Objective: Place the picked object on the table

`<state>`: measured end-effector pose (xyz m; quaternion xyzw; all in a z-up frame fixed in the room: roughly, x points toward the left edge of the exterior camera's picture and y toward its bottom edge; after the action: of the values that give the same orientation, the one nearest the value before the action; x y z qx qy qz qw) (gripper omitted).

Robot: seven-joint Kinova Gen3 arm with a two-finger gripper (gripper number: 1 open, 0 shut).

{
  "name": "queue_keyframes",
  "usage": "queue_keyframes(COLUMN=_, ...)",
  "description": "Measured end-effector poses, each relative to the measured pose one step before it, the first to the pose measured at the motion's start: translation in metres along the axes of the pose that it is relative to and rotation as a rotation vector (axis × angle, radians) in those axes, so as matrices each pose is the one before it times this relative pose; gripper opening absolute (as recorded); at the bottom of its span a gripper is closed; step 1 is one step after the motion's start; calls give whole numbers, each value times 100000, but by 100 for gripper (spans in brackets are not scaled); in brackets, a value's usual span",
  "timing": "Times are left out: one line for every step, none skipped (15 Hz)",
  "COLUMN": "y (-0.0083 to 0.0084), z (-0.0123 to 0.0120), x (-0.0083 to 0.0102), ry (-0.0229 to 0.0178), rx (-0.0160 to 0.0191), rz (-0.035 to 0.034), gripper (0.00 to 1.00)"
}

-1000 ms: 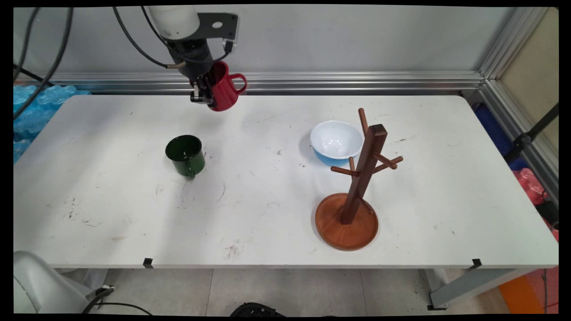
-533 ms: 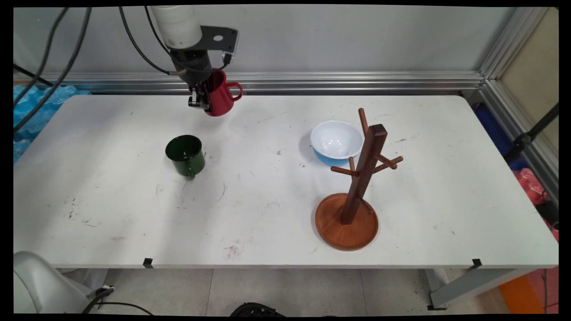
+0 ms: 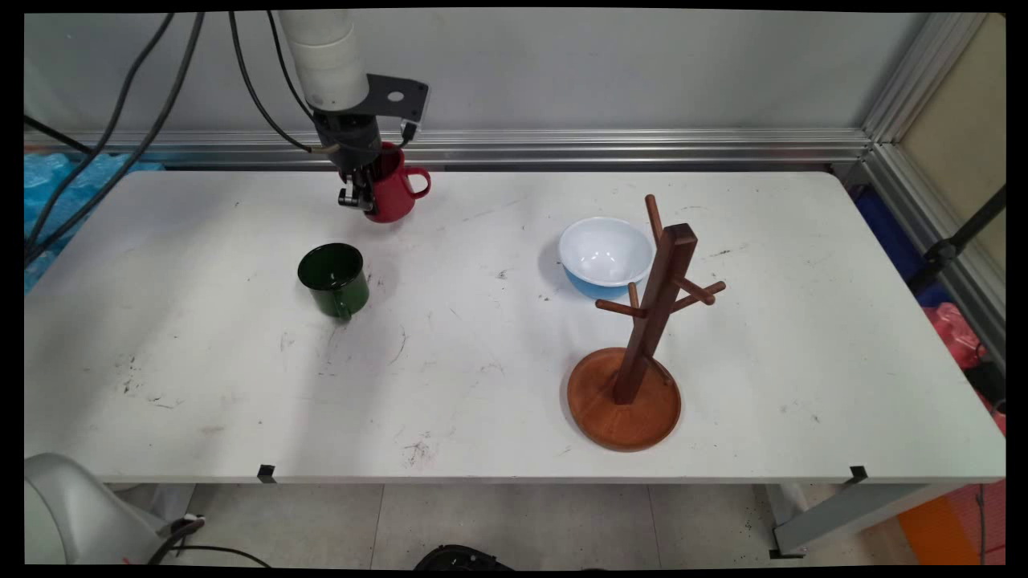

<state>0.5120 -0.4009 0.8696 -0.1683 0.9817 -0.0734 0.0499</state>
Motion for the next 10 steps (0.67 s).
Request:
queue_keyframes(y=-84, z=304, x=-43, ry=-361, rx=-11, rz=174, gripper=0)
queue_keyframes(y=-68, z=372, x=-79, ry=-494, rx=-12, rz=172, gripper=0)
queue_keyframes(y=-79, z=486, x=-71, ry=-629, rx=-26, rz=262, gripper=0)
queue_keyframes(y=-31, z=466, x=-76, ry=-560, rx=-71, rz=248, gripper=0)
queue_keyframes(y=2, z=376, x=-65, ry=-379, rx=-40, rz=179, gripper=0)
queue_keyframes(y=8, z=424, x=-40, ry=-376, rx=-49, rz=207, gripper=0)
queue_keyframes(y=25, z=406, x=-16, ry=-208, rx=31, rz=208, gripper=0)
queue_keyframes(y=32, z=338, x=7, ry=-134, rx=37, rz=185, gripper=0)
queue_keyframes(y=25, z=269, x=8, ry=-88, rx=30, rz=158, gripper=0)
queue_keyframes(y=34, z=270, x=18, ry=-39, rx=13, rz=163, gripper=0)
